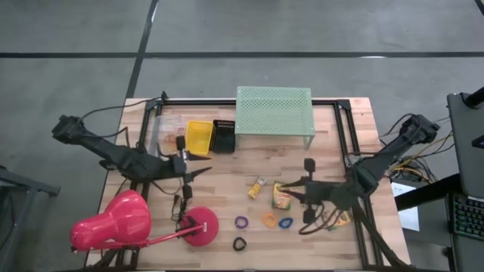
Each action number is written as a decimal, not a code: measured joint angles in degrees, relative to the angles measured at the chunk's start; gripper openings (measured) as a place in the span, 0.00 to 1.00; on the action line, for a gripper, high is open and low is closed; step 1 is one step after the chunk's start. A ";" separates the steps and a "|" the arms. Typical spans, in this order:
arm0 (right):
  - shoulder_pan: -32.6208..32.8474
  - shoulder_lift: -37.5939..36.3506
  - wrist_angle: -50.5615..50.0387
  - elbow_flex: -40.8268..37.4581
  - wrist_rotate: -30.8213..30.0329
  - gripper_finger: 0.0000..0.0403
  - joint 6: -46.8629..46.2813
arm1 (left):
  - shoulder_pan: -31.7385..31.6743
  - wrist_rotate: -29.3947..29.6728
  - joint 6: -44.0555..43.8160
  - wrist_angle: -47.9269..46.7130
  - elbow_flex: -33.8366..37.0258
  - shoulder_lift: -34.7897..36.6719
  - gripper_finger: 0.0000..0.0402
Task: Pick & Place Office Desk Supplies
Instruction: Put the crayon into the yellow bin
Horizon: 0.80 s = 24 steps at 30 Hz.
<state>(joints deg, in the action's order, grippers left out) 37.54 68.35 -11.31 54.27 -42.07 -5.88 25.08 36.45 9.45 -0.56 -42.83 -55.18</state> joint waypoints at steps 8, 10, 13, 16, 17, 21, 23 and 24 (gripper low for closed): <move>0.44 -8.32 -0.45 -8.31 0.08 0.12 0.02 | -0.63 0.40 -1.75 -2.34 -3.03 -3.43 0.32; 0.45 -10.01 -0.21 -9.69 0.07 0.12 0.01 | -1.22 -0.01 -5.31 -5.45 -2.89 -3.48 0.32; 0.45 -11.24 -0.20 -10.82 0.08 0.12 0.07 | -2.60 -1.55 -11.53 -8.54 -2.86 -4.11 0.32; 0.39 -11.36 -0.21 -11.02 0.05 0.12 0.05 | -3.76 -1.99 -13.76 -8.79 -2.87 -5.44 0.32; 0.39 -11.32 -0.17 -11.02 0.05 0.12 0.07 | -3.87 -2.09 -13.86 -8.89 -2.96 -5.90 0.32; 0.45 -10.41 -0.22 -11.02 0.08 0.12 0.07 | -3.85 -3.23 -14.24 -8.78 -4.52 -8.42 0.32; 0.43 -10.03 -0.23 -11.02 0.09 0.12 0.07 | -3.87 -3.63 -14.39 -8.76 -5.64 -10.00 0.32; 0.43 -9.77 -0.17 -11.02 0.05 0.12 0.07 | -3.93 -3.63 -14.42 -8.74 -6.24 -10.86 0.32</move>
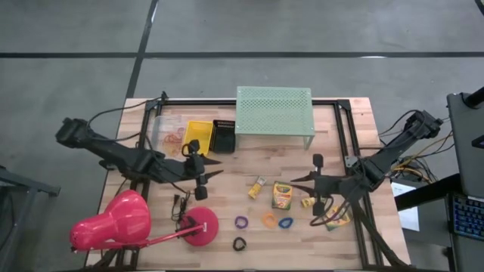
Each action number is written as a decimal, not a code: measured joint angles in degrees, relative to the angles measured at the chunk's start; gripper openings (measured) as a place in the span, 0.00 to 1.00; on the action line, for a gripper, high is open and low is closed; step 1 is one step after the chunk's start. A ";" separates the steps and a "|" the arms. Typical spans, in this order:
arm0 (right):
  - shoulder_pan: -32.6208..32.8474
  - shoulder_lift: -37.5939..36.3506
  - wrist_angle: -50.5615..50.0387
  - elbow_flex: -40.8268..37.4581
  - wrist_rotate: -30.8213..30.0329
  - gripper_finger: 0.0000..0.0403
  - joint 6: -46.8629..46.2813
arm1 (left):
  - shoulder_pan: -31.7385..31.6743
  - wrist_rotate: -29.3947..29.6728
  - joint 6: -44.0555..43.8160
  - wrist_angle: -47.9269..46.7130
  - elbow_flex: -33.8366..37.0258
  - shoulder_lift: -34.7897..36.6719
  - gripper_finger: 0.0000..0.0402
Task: Pick & Place Office Desk Supplies
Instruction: Put the crayon into the yellow bin
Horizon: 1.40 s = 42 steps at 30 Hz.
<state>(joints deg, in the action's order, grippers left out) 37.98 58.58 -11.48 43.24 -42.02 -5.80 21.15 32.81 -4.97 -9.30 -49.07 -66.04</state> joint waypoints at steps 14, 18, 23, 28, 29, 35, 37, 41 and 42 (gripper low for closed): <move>0.00 3.30 -0.16 -0.04 0.11 0.12 0.02 | -3.00 -0.62 -7.58 0.21 -2.45 -9.84 0.32; 0.00 3.90 -0.07 -0.01 0.11 0.12 0.03 | -3.83 -2.21 -7.69 0.43 -2.40 -10.27 0.32; 0.00 3.79 -0.04 -0.02 0.13 0.12 0.02 | -4.26 -2.42 -8.84 3.19 -2.11 -10.22 0.32; 0.00 3.83 -0.08 -0.04 0.13 0.12 0.02 | -4.26 -5.88 -10.26 13.42 -2.11 -15.74 0.32; 0.00 3.88 -0.07 -0.04 0.13 0.12 0.02 | -4.26 -6.98 -10.23 15.24 -2.12 -17.37 0.32; 0.00 3.89 -0.09 -0.04 0.13 0.12 0.02 | -4.59 0.00 -17.35 13.48 -4.57 -24.89 0.32; 0.00 3.88 -0.07 -0.04 0.13 0.12 0.02 | -5.06 1.17 -19.32 13.81 -5.60 -26.28 0.32; 0.00 3.88 -0.09 -0.07 0.13 0.12 0.02 | -5.10 0.40 -20.92 13.95 -8.58 -28.71 0.32; 0.00 3.88 -0.07 -0.07 0.13 0.12 0.02 | -4.95 0.38 -20.93 13.98 -9.43 -29.54 0.32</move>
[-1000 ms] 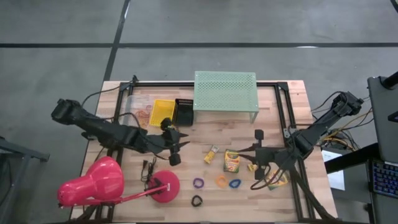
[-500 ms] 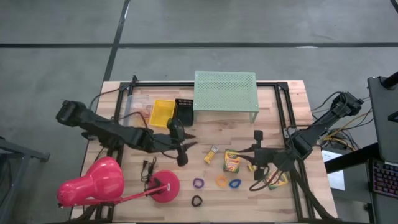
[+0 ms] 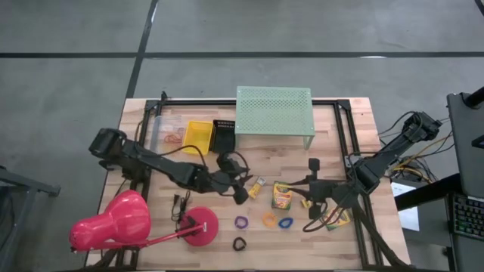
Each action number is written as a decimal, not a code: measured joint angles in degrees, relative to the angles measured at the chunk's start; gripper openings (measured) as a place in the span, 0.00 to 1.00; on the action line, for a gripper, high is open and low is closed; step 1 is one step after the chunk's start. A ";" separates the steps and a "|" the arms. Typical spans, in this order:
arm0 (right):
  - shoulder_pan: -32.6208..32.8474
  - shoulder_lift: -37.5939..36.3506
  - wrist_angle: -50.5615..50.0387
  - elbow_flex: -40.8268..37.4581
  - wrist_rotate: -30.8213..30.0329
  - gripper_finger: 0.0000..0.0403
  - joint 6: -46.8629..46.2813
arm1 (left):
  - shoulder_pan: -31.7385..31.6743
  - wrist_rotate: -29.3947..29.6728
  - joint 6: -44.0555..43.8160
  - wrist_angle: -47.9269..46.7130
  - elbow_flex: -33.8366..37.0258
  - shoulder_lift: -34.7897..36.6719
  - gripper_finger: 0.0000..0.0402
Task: Pick & Place Office Desk Supplies
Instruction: Put the crayon into the yellow bin
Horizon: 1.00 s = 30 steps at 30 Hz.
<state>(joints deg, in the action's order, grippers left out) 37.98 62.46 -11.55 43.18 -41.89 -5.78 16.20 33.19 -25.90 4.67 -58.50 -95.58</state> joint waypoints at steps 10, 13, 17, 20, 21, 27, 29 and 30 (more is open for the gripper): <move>0.00 0.00 -0.05 -0.02 0.00 0.12 0.00 | 1.00 5.84 -13.18 -2.69 -5.54 -9.30 0.44; 0.00 0.00 -0.01 -0.02 0.00 0.12 0.00 | 1.50 3.83 -15.70 -8.45 -8.70 -11.17 0.51; 0.00 0.00 -0.06 -0.02 0.00 0.12 0.00 | 1.45 1.01 -16.30 -14.26 -12.85 -12.83 0.59; -0.02 0.00 -0.04 -0.02 0.00 0.12 0.00 | 1.48 -1.97 -14.78 -16.23 -15.18 -14.38 0.61; -0.02 0.00 -0.02 -0.02 0.00 0.12 0.00 | 1.49 -3.01 -14.50 -16.79 -15.94 -14.91 0.61; -0.03 -0.02 -0.02 -0.02 0.00 0.12 0.00 | 0.87 -7.19 -14.62 -18.80 -17.91 -19.39 0.59; -0.04 -0.02 -0.03 -0.02 0.00 0.12 0.01 | 0.61 -7.70 -14.66 -19.05 -18.46 -19.89 0.60; -0.04 -0.02 -0.04 -0.02 0.00 0.12 0.00 | 0.47 -7.85 -14.92 -19.22 -18.76 -20.10 0.60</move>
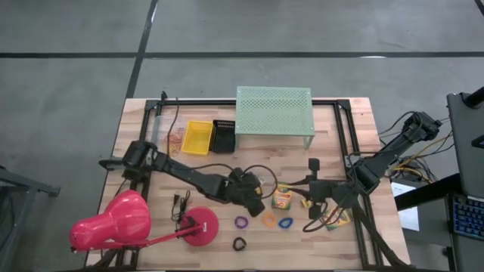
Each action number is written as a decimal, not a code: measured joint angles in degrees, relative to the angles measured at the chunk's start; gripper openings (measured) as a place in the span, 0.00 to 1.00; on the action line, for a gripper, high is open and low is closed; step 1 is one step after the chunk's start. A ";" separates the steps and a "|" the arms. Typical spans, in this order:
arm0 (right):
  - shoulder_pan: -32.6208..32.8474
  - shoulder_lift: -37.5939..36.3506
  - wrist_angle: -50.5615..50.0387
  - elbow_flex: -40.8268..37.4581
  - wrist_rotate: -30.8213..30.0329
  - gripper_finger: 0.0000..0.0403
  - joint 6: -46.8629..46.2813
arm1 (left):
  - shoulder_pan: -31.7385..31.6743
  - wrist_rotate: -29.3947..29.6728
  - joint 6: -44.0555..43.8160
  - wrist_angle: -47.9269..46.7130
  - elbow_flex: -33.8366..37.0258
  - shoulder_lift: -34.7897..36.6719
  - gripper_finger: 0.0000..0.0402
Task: Pick & Place Office Desk Supplies
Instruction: Put the crayon into the yellow bin
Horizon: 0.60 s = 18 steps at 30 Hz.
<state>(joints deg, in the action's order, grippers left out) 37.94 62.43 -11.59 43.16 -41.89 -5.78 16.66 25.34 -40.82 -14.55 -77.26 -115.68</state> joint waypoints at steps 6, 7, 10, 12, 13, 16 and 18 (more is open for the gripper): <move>0.02 0.00 -0.03 0.00 0.01 0.12 0.00 | -1.09 -1.76 -2.20 -2.11 -0.41 -0.82 0.61; 0.02 0.00 -0.02 0.00 0.00 0.12 0.00 | -1.43 -2.45 -2.60 -2.45 -0.41 -0.98 0.61; 0.02 0.00 -0.03 0.00 0.00 0.12 0.00 | -2.38 -5.31 -2.75 -2.51 -0.43 -2.20 0.60; 0.02 0.00 -0.02 0.00 0.00 0.12 0.01 | -2.87 -6.54 -2.74 -2.44 -0.43 -3.15 0.60; 0.02 0.00 -0.03 0.00 0.00 0.12 0.02 | -3.05 -6.98 -2.75 -2.40 -0.36 -3.37 0.60; 0.03 0.00 -0.03 0.00 0.00 0.12 0.00 | -3.59 -8.01 -2.76 -2.00 -0.32 -4.03 0.60; 0.04 0.00 -0.03 0.00 0.00 0.12 0.00 | -3.71 -8.24 -2.77 -2.21 -0.30 -4.36 0.60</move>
<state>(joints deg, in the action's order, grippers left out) 37.98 62.43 -11.62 43.16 -41.89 -5.78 12.96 17.10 -43.59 -16.76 -77.56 -120.03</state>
